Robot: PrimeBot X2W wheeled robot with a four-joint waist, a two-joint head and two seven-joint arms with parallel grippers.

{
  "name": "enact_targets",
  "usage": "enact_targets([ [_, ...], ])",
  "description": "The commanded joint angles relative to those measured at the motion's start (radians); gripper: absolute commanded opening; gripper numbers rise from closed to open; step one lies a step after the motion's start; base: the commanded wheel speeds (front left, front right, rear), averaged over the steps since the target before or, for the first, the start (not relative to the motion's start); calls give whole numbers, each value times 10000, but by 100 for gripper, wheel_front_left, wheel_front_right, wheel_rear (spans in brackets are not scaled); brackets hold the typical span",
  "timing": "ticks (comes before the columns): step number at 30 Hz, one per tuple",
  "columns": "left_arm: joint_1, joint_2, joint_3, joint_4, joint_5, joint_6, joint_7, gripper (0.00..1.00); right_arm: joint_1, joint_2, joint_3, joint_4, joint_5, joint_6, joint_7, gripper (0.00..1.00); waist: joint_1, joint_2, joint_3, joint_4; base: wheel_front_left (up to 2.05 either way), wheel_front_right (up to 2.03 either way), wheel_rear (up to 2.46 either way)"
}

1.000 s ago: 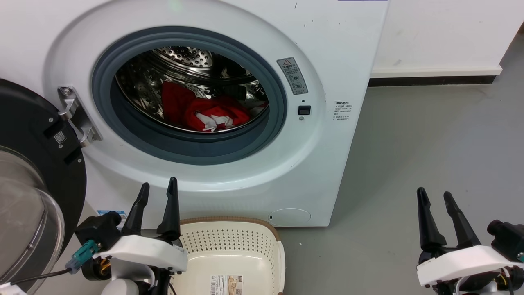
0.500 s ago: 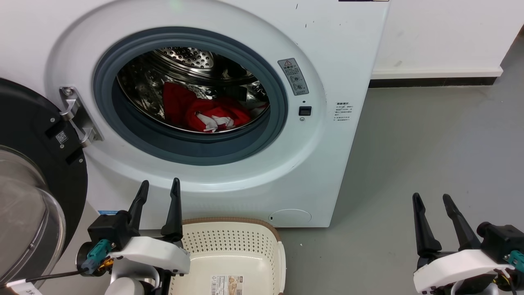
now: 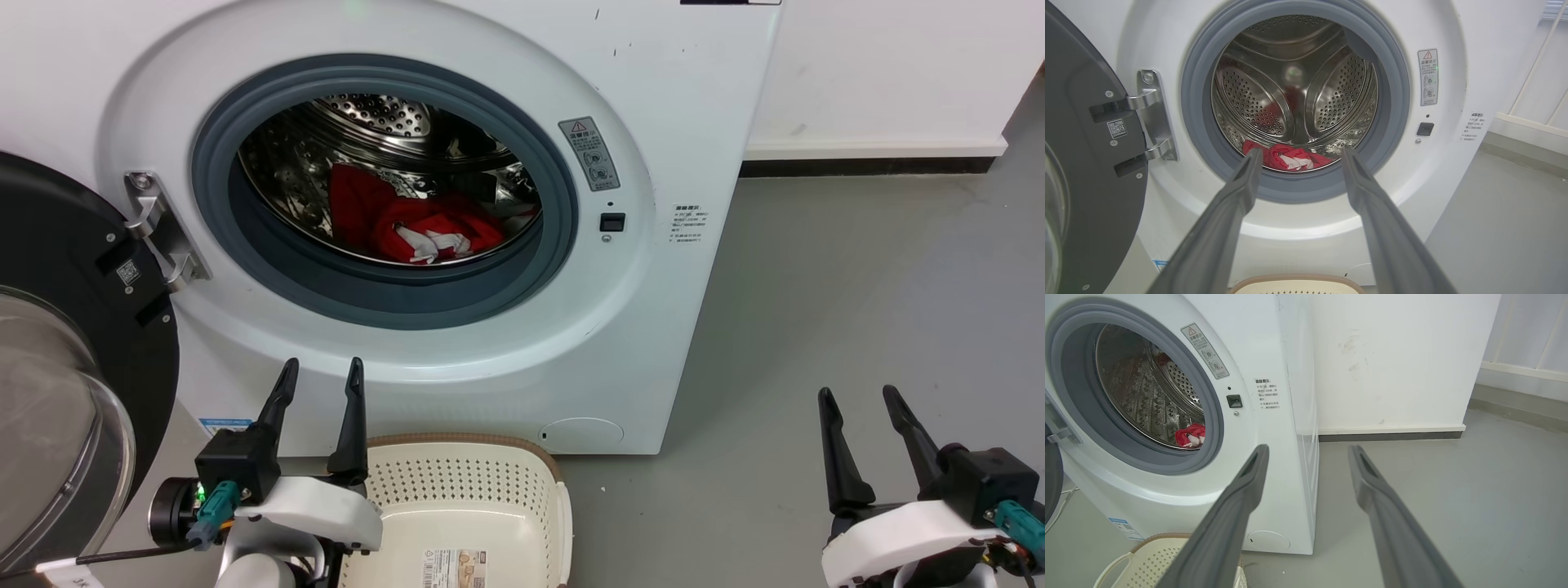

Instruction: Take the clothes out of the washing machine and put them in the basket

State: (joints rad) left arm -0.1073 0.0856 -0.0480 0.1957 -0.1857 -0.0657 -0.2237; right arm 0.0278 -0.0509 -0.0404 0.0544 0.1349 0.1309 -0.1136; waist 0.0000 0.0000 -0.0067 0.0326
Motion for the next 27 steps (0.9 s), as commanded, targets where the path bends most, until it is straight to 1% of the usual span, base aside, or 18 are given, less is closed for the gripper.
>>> enact_targets([
  [1,-124,41,7,1,243,51,-96,100,127,9,4,-111,-287,-3,-57,100,0,0,-6,9,0,0,0],
  [20,-53,-93,219,202,1338,-25,-442,100,156,13,-25,-247,-1673,-5,-113,100,0,0,-25,83,0,0,0],
  [27,-5,-152,310,299,1262,-51,-420,100,178,13,-54,-183,-1514,-5,-76,100,0,0,-10,61,0,0,0],
])
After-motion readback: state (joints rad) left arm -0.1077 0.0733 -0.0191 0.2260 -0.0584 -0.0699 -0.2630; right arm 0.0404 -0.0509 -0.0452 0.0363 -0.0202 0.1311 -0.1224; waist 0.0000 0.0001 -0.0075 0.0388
